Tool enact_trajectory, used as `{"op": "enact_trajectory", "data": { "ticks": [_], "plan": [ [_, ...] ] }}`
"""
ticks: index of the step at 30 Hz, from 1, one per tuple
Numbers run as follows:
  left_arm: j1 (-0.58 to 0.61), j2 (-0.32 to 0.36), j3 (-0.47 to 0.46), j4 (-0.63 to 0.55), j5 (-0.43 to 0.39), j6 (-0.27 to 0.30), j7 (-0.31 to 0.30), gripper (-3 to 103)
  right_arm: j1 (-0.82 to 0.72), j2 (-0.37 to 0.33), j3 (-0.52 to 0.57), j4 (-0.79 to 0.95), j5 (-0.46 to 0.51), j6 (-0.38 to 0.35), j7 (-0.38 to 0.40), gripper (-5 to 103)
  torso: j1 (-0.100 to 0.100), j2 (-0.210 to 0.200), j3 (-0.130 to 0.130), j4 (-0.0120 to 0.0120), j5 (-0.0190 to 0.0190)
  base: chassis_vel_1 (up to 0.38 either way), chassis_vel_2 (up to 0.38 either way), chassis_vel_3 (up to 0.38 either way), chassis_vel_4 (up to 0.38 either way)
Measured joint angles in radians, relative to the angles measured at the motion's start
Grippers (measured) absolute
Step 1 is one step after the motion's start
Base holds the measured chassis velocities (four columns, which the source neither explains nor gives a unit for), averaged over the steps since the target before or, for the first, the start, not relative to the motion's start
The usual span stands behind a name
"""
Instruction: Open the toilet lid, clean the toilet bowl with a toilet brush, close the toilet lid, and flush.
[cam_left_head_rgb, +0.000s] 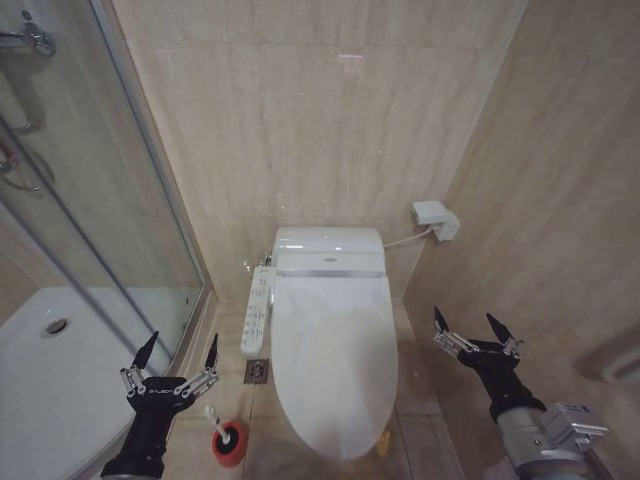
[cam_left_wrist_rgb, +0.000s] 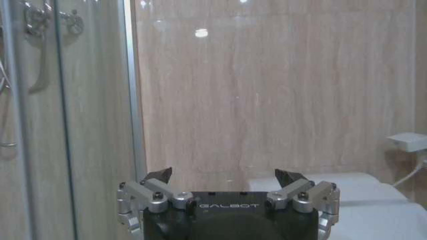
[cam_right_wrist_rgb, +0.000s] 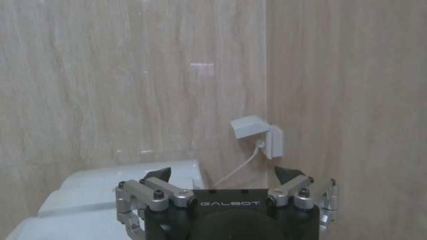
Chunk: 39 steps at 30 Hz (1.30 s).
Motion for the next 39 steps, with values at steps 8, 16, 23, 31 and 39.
{"op": "enact_trajectory", "data": {
  "ticks": [8, 16, 23, 31, 39],
  "plan": [
    [0.000, 0.000, 0.000, 0.000, 0.000, 0.000, 0.000, 100, 0.000, 0.000, 0.000, 0.000, 0.000, 0.000, 0.000, 100, 0.000, 0.000, 0.000, 0.0002, 0.0005, 0.196, -0.201, -0.191, 0.202],
    [0.000, 0.000, 0.000, 0.000, 0.000, 0.000, 0.000, 100, 0.000, 0.000, 0.000, 0.000, 0.000, 0.000, 0.000, 100, 0.000, 0.000, 0.000, 0.0001, -0.0007, 0.192, -0.183, -0.186, 0.190],
    [0.000, 0.000, 0.000, 0.000, 0.000, 0.000, 0.000, 100, 0.000, 0.000, 0.000, 0.000, 0.000, 0.000, 0.000, 100, 0.000, 0.000, 0.000, 0.0002, 0.0005, 0.200, -0.205, -0.204, 0.191],
    [0.000, 0.000, 0.000, 0.000, 0.000, 0.000, 0.000, 100, 0.000, 0.000, 0.000, 0.000, 0.000, 0.000, 0.000, 100, 0.000, 0.000, 0.000, 0.0000, -0.0004, 0.203, -0.195, -0.200, 0.204],
    [0.000, 0.000, 0.000, 0.000, 0.000, 0.000, 0.000, 100, 0.000, 0.000, 0.000, 0.000, 0.000, 0.000, 0.000, 100, 0.000, 0.000, 0.000, 0.0001, 0.0000, 0.182, -0.184, -0.190, 0.178]
  ]
}}
